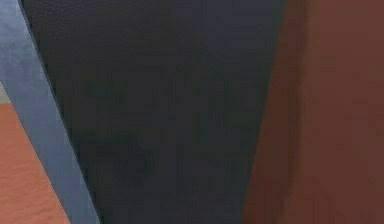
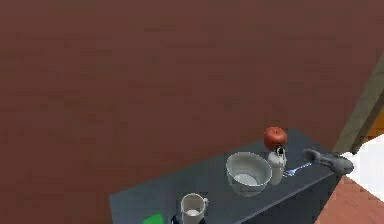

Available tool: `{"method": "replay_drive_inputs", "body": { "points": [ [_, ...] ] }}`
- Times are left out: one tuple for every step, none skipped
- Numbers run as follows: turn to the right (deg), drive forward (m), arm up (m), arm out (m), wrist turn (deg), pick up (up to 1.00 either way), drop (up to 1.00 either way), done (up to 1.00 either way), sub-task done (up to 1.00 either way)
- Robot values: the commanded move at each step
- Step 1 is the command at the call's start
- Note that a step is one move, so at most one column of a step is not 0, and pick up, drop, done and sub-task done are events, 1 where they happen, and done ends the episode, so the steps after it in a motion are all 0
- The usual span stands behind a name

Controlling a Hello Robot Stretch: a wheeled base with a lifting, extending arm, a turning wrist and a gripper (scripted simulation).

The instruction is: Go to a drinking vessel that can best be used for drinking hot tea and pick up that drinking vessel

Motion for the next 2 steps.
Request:
{"method": "replay_drive_inputs", "body": {
  "points": [
    [0.0, 0.00, 0.00, 0.00, 0.0, 1.00, 0.00, 0.00, 0.00],
    [0.0, 0.00, 0.10, 0.00, 0.0, 0.00, 0.00, 0.00, 0.00]
  ]
}}
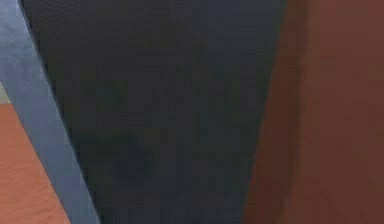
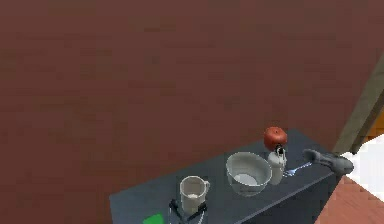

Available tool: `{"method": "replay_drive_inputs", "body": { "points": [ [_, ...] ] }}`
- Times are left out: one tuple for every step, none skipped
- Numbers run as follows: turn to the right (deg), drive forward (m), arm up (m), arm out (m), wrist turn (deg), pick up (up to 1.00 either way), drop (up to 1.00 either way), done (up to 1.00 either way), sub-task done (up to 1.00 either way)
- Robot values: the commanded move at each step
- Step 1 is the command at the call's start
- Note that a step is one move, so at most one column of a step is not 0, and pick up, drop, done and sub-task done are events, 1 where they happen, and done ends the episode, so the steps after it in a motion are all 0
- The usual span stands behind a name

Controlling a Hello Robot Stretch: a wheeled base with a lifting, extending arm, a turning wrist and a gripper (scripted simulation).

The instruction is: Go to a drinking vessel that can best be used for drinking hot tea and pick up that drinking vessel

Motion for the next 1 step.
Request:
{"method": "replay_drive_inputs", "body": {
  "points": [
    [0.0, 0.00, 0.00, 0.00, 0.0, 0.00, 0.00, 1.00, 0.00]
  ]
}}
